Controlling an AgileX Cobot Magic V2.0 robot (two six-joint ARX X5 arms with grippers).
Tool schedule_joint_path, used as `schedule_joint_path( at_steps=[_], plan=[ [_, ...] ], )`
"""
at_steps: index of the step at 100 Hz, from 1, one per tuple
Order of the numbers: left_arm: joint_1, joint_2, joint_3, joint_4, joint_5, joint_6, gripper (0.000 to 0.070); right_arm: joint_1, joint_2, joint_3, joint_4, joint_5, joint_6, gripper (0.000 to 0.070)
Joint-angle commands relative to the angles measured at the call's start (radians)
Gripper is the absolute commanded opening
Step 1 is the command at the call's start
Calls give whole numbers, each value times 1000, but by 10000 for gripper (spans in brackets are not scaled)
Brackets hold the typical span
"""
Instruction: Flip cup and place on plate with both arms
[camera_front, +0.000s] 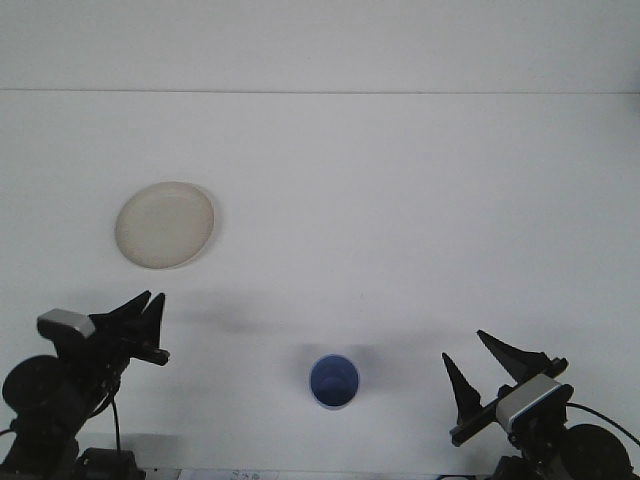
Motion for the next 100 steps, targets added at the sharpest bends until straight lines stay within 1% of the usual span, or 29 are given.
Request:
schedule_joint_path(
  at_steps=[1,7,14,27,48,54,64,70,84,100],
  plan=[
    [-23,101,106,-92,84,96,421,10,5,4,7,4,-19,425],
    [-63,187,185,-173,126,113,464,10,5,4,7,4,-26,424],
    [-126,279,263,-251,149,124,465,10,5,4,7,5,-29,424],
    [-284,426,363,-325,153,124,465,10,5,4,7,5,-32,424],
    [-549,649,471,-359,145,113,464,10,5,4,-15,5,-32,424],
    [-618,710,495,-359,113,111,464,10,5,4,-23,5,-32,424],
    [-715,808,534,-359,10,111,465,10,5,4,-35,5,-32,424],
    [-759,861,555,-359,-36,112,465,10,5,3,-39,5,-32,424],
    [-833,975,595,-351,-94,116,465,10,5,3,-39,5,-32,424],
    [-873,1069,606,-351,-153,124,465,10,5,1,-38,5,-32,424]
  ],
)
